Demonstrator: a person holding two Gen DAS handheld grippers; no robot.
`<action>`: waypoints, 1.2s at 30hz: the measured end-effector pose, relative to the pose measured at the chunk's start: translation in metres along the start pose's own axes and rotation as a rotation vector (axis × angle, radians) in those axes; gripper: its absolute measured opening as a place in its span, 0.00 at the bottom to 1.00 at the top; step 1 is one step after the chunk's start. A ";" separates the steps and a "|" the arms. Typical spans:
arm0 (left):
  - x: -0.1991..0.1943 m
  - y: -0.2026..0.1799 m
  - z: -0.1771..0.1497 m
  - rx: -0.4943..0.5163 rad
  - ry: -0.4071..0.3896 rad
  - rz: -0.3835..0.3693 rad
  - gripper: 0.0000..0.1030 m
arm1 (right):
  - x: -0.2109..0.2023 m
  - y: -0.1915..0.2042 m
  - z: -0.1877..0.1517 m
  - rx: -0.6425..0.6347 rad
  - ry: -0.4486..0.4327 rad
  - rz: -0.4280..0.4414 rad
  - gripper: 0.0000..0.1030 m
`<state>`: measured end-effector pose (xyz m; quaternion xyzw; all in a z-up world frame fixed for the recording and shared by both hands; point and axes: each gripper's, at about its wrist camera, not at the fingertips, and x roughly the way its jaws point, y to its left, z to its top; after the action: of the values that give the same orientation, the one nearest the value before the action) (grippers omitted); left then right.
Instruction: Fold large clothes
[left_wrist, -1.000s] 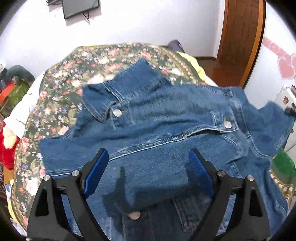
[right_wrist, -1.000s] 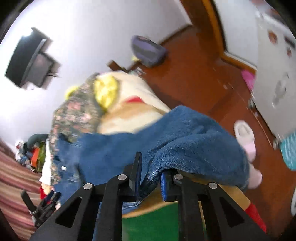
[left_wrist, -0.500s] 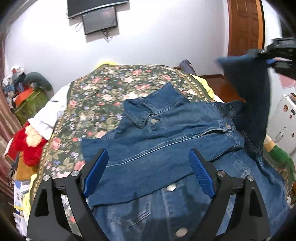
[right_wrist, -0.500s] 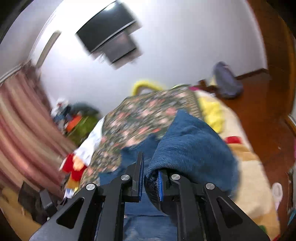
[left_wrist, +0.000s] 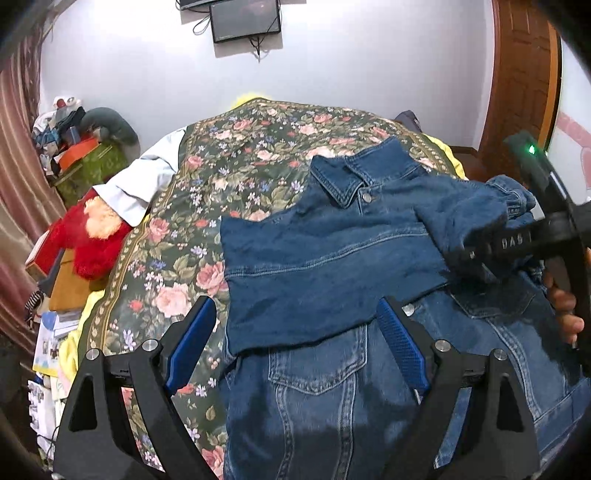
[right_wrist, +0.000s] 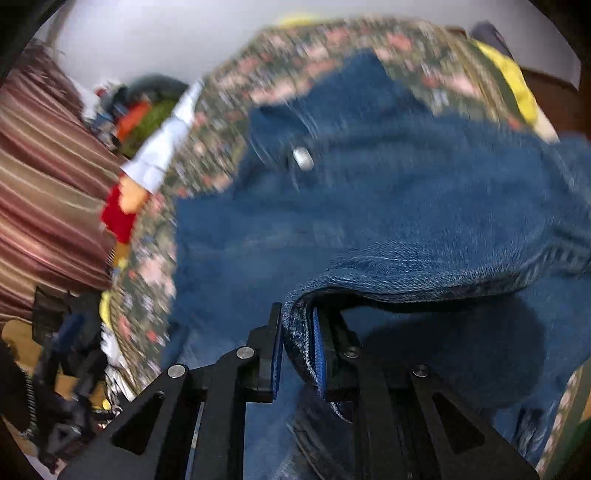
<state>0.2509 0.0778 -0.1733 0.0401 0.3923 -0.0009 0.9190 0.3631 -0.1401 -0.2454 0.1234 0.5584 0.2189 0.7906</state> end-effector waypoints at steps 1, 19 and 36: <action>0.000 -0.001 -0.001 0.001 0.001 0.000 0.86 | 0.004 -0.003 -0.003 0.002 0.023 -0.013 0.11; 0.001 -0.101 0.058 0.186 -0.072 -0.107 0.86 | -0.116 -0.060 -0.052 -0.103 -0.081 -0.138 0.11; 0.118 -0.273 0.097 0.452 0.148 -0.309 0.87 | -0.162 -0.158 -0.053 0.038 -0.239 -0.283 0.11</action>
<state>0.3940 -0.1984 -0.2116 0.1835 0.4494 -0.2256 0.8446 0.3007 -0.3595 -0.1994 0.0839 0.4764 0.0788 0.8717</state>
